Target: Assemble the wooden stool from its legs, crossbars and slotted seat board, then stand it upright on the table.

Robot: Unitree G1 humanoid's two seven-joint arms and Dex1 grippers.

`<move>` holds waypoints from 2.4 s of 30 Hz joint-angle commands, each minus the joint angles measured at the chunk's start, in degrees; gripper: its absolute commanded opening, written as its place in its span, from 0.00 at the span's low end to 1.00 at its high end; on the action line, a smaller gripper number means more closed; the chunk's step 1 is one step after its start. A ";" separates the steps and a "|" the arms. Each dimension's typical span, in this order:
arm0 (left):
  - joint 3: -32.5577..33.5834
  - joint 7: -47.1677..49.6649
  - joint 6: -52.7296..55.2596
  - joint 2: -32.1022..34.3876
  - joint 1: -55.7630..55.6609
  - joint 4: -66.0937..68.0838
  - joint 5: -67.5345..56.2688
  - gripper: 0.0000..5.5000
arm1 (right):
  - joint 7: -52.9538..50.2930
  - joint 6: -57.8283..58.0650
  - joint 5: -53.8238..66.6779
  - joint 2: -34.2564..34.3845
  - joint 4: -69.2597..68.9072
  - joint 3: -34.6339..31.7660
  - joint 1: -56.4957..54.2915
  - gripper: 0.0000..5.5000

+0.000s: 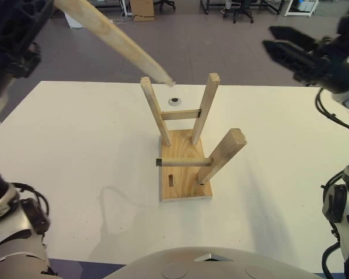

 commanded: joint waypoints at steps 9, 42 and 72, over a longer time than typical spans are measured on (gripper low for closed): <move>-4.91 -13.16 -19.51 0.61 23.98 13.84 38.81 0.37 | -6.48 -5.81 -2.72 1.29 1.62 -8.12 14.02 0.61; -19.14 -50.50 -29.62 -15.08 25.27 14.33 33.63 0.37 | -6.06 -8.98 -5.69 4.95 5.77 1.27 7.98 0.61; -32.49 -45.20 -36.72 -14.08 23.66 13.56 48.79 0.37 | -9.12 -6.35 -2.95 12.14 -11.09 5.94 20.21 0.61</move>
